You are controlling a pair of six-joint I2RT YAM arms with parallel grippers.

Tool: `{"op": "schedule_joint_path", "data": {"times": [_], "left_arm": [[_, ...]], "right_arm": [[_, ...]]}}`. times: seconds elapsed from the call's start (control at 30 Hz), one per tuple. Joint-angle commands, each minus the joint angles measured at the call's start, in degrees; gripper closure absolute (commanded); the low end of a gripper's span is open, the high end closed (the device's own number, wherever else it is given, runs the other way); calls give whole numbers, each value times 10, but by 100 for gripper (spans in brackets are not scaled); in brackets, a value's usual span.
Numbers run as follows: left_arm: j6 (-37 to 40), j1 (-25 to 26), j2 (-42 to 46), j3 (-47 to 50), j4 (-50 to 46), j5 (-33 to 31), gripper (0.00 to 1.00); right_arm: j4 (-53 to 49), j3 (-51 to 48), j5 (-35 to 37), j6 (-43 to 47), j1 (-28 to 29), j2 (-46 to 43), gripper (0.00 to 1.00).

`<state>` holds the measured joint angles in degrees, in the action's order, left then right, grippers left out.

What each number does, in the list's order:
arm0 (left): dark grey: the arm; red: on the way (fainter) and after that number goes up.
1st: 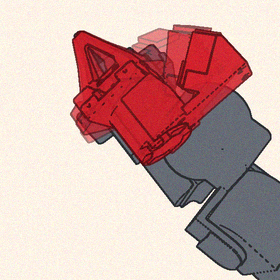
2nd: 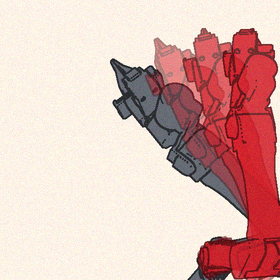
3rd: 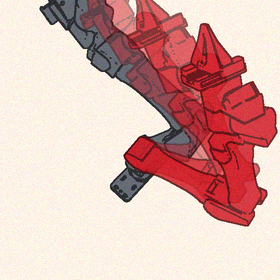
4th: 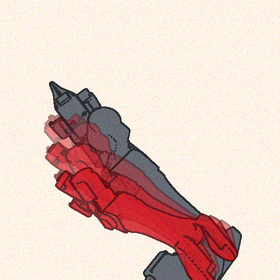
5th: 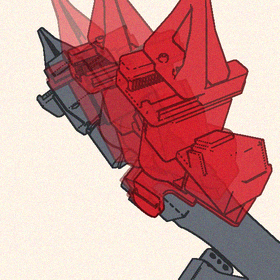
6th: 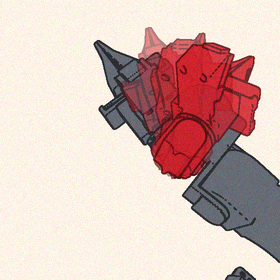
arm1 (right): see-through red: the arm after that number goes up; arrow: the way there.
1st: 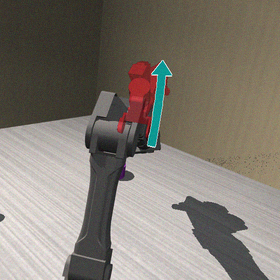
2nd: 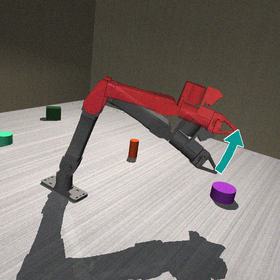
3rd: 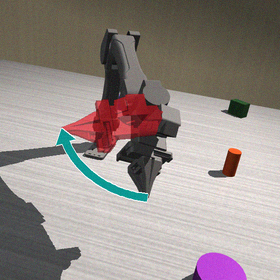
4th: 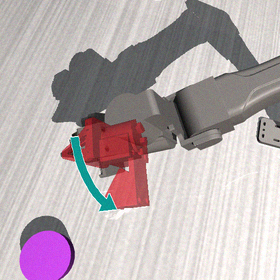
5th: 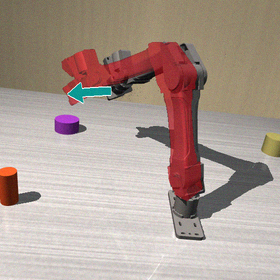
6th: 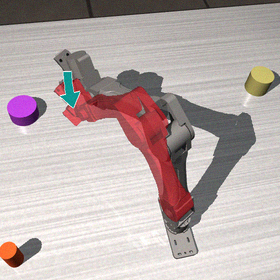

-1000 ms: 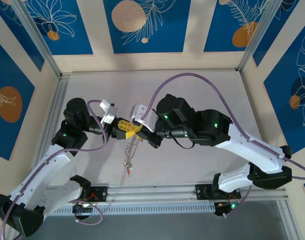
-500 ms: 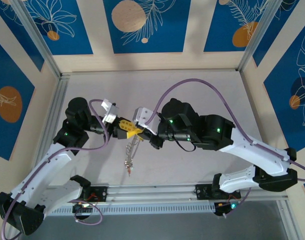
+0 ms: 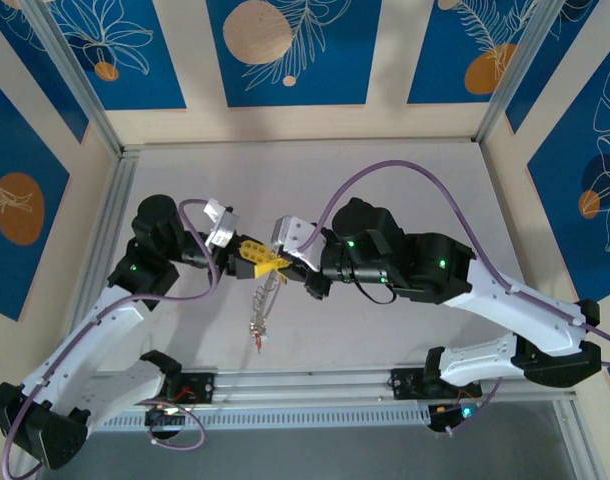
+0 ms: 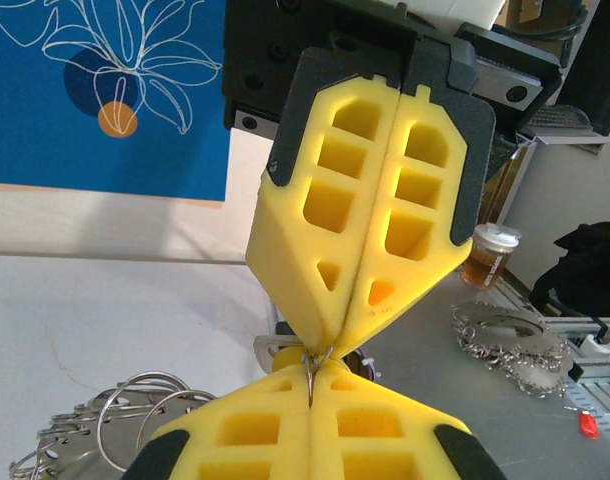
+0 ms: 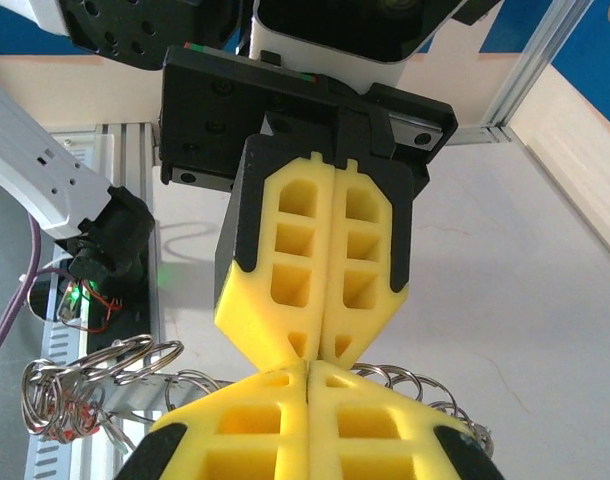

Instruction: Put the keys on the keyring

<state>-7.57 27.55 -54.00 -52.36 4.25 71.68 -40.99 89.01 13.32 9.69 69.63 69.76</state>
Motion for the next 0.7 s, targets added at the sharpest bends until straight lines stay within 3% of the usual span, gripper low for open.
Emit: {"op": "schedule_joint_path", "data": {"times": [0.0,0.67], "left_arm": [[-7,-3,-4,-22,37,-6,100],[-17,-7,-27,-38,40,-11,100]], "right_arm": [[-16,-13,-34,18,5,-19,100],[-5,-44,-28,36,3,-52,100]]}}
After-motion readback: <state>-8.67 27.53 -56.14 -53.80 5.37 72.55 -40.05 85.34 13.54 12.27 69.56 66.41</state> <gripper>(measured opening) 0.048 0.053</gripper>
